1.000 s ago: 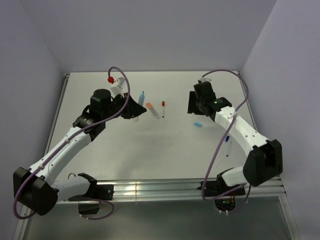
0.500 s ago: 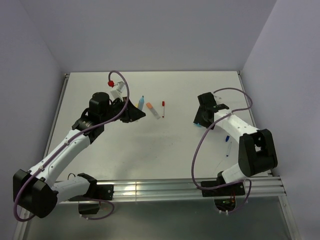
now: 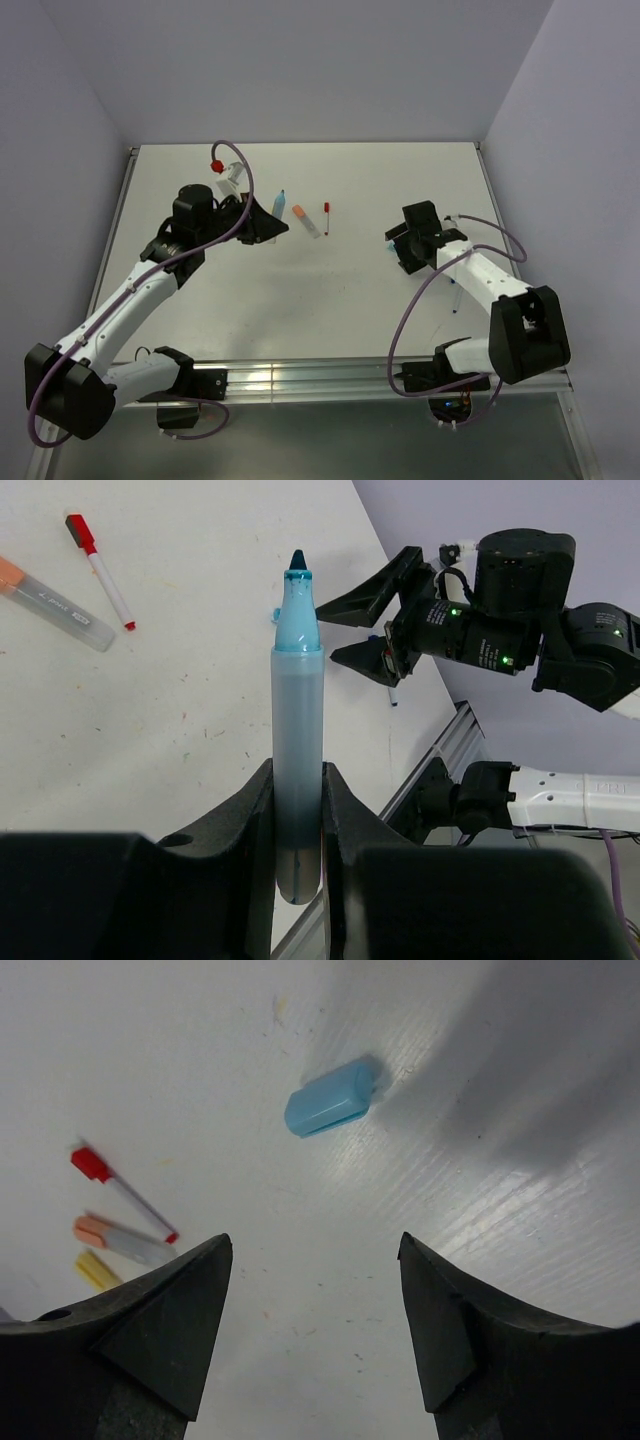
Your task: Insert the pens into the pen caps
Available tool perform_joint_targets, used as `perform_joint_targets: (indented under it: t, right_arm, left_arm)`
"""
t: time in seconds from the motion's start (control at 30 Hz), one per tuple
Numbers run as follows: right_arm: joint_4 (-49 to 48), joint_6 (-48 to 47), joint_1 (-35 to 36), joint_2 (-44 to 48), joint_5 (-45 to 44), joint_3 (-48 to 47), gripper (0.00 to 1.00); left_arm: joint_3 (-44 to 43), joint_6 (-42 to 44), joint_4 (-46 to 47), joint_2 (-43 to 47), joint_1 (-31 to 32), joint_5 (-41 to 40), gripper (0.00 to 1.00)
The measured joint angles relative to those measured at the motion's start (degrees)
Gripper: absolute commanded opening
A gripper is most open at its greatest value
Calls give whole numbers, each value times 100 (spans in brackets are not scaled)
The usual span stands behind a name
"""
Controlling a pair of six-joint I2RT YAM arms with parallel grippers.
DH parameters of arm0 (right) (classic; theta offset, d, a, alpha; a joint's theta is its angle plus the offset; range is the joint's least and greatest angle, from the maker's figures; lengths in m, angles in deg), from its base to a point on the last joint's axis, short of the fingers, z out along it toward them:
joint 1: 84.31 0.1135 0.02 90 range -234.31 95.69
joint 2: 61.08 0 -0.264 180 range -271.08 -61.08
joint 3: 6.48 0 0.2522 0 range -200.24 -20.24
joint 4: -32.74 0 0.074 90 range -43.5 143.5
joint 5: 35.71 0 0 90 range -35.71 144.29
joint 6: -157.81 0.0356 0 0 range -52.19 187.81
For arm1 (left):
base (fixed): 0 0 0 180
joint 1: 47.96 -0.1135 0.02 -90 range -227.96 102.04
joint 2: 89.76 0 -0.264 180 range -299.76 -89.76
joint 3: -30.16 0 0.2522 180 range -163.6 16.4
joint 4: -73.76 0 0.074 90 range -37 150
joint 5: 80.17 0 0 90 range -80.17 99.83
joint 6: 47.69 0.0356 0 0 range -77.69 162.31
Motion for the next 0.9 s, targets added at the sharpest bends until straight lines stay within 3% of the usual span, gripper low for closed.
perform_joint_targets:
  t: [0.33,0.9]
  right_arm:
    - [-190,1709,-328,-459,55,90,70]
    - [-540,2411,-634,-1408,492,-101,67]
  left_arm:
    - [2,-35,105,15,-127,114,0]
    - [33,-42,214,20,-245,240,0]
